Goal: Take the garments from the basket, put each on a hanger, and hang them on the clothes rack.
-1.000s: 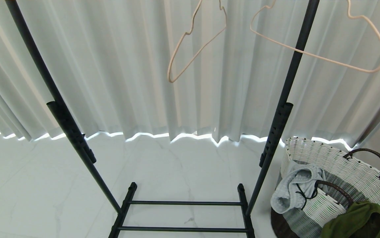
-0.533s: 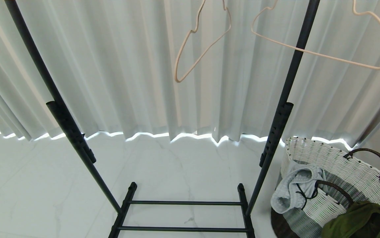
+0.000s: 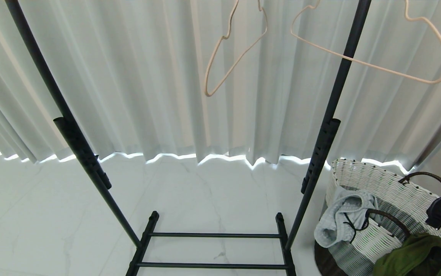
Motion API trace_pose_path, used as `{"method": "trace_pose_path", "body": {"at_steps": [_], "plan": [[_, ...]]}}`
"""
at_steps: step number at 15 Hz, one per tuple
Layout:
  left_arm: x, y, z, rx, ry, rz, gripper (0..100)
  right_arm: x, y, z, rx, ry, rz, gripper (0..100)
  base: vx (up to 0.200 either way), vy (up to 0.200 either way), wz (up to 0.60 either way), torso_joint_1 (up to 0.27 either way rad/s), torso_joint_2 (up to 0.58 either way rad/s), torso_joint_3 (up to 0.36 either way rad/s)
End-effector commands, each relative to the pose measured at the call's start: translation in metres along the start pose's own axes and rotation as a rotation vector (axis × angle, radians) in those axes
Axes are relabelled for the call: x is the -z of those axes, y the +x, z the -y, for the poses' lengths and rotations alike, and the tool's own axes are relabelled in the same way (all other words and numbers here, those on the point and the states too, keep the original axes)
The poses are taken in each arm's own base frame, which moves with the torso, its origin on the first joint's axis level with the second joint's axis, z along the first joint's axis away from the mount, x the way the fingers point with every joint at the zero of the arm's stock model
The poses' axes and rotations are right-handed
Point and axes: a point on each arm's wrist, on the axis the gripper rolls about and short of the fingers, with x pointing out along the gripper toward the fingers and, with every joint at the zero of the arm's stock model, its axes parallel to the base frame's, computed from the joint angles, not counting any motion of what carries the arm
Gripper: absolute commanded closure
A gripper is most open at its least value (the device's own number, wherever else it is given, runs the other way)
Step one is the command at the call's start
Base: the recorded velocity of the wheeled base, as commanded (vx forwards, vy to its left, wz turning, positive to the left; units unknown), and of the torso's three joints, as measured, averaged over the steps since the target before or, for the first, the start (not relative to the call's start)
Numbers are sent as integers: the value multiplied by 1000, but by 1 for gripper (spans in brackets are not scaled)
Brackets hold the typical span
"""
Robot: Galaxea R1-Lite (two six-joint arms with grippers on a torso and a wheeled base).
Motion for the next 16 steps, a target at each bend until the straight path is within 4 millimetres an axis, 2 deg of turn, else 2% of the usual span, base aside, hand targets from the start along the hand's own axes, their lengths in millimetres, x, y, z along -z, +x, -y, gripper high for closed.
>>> {"method": "trace_pose_path", "body": {"at_steps": [1, 4, 10, 11, 16], "plan": [[0, 0, 0, 0, 0, 0, 0, 2, 14, 2, -7, 9, -18, 0, 0, 0, 0, 0, 0, 0], [0, 0, 0, 0, -1, 0, 0, 1, 29, 7, 27, 20, -6, 0, 0, 0, 0, 0, 0, 0], [0, 0, 0, 0, -1, 0, 0, 0, 26, 8, 43, 21, 14, 0, 0, 0, 0, 0, 0, 0], [0, 0, 0, 0, -1, 0, 0, -1, 25, 9, 51, 21, 22, 100, 0, 0, 0, 0, 0, 0], [0, 0, 0, 0, 0, 0, 0, -4, -5, 17, 133, 38, 78, 100, 0, 0, 0, 0, 0, 0]]}}
